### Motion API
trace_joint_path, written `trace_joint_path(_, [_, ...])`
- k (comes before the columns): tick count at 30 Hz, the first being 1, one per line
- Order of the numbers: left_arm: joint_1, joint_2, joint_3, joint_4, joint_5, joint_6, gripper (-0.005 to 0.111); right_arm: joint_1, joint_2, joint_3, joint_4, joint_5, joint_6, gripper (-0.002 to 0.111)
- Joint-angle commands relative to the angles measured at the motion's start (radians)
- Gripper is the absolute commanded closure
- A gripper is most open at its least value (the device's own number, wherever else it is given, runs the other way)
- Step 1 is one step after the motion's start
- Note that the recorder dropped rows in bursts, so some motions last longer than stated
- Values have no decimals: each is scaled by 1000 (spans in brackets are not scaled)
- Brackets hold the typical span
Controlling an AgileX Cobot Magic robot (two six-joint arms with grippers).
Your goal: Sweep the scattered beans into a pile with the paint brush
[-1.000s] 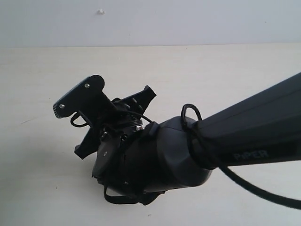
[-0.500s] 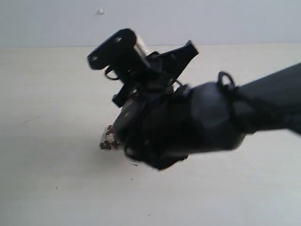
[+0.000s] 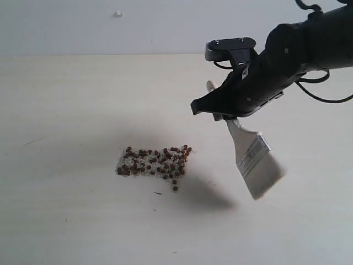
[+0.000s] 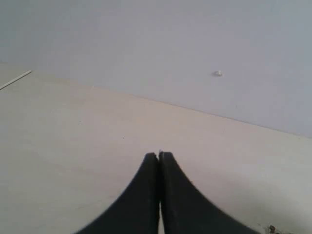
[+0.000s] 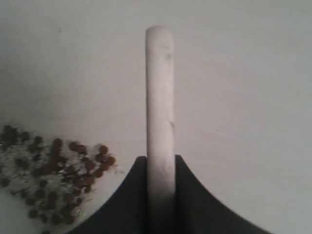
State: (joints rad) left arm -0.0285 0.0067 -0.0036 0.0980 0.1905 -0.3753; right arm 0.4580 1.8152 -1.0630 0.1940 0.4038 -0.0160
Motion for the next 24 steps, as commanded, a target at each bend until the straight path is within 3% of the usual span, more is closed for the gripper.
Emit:
trace_joint_path(1, [-7,-7,4,-4,-3,2,107,-65,-8,-1,379,50,-375,108])
trace_joint_path(5, [-7,-7,4,-4,-3,2,107,-129,6,-1,532,121,-489,108])
trace_joint_path(11, [-7,-7,4,-4,-3,2,107,-173,74,-1,560,205,-496,108])
trace_joint_path(22, [-7,-7,4,-4,-2,2,107,-173,142,-1,582,165,-488,108])
trace_joint_path(24, [-7,-7,4,-4,-2,2,107,-173,142,-1,582,125,-488,103])
